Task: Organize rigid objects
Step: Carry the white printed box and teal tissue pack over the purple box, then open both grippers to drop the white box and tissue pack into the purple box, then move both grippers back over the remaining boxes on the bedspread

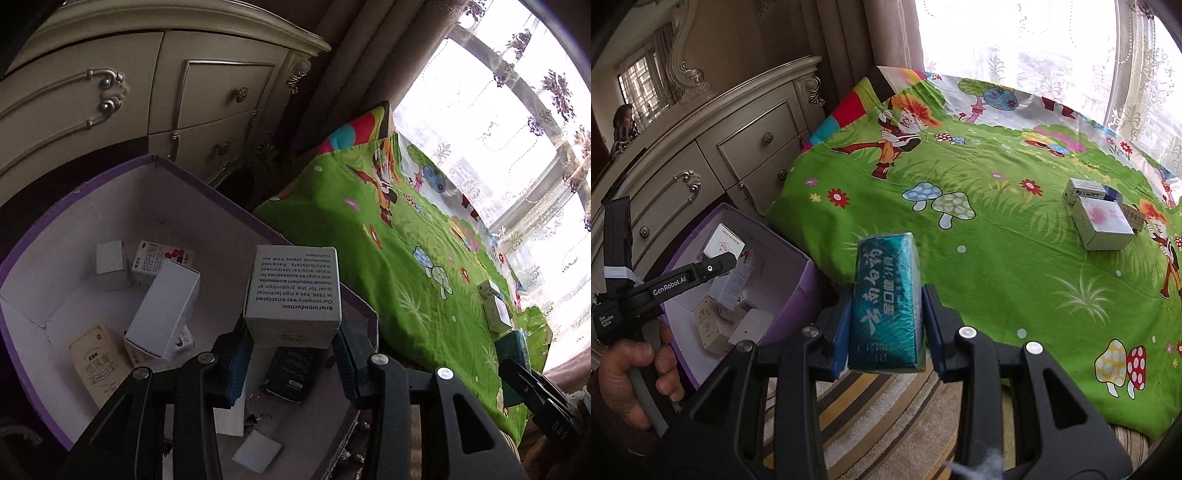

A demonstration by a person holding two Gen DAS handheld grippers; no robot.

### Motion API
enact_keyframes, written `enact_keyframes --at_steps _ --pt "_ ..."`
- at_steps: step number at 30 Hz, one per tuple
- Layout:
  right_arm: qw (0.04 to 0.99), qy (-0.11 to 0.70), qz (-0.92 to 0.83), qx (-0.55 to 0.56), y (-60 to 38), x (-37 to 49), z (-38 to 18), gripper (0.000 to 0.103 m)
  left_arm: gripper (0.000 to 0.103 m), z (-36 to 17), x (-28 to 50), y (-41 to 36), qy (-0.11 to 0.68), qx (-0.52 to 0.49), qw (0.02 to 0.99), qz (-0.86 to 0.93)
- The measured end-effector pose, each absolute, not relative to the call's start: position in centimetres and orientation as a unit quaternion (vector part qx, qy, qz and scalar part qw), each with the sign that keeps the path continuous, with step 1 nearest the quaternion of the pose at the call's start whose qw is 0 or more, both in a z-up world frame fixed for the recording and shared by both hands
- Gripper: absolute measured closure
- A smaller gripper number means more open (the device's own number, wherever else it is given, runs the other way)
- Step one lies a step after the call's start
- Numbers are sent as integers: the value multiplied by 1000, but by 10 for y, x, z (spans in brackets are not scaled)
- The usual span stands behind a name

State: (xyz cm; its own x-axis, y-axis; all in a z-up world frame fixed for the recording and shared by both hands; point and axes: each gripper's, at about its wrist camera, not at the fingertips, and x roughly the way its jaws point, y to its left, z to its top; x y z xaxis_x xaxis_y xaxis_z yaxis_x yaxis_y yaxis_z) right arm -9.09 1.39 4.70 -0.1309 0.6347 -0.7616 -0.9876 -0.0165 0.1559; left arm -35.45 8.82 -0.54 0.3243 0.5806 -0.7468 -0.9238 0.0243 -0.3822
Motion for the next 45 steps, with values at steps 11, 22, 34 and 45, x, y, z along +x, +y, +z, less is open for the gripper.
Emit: enact_keyframes --at_steps 11,22,34,45 --pt "493 315 746 -317 18 -192 40 63 61 -25 -395 90 180 -469 650 570" --pt "427 312 770 -357 35 -233 21 60 59 -29 -405 91 171 -480 635 581" --pt "440 346 756 -339 47 -205 17 25 47 -41 -399 93 184 -492 622 581" --pt "511 319 728 -327 61 -155 33 21 44 -34 -381 96 200 -473 627 586"
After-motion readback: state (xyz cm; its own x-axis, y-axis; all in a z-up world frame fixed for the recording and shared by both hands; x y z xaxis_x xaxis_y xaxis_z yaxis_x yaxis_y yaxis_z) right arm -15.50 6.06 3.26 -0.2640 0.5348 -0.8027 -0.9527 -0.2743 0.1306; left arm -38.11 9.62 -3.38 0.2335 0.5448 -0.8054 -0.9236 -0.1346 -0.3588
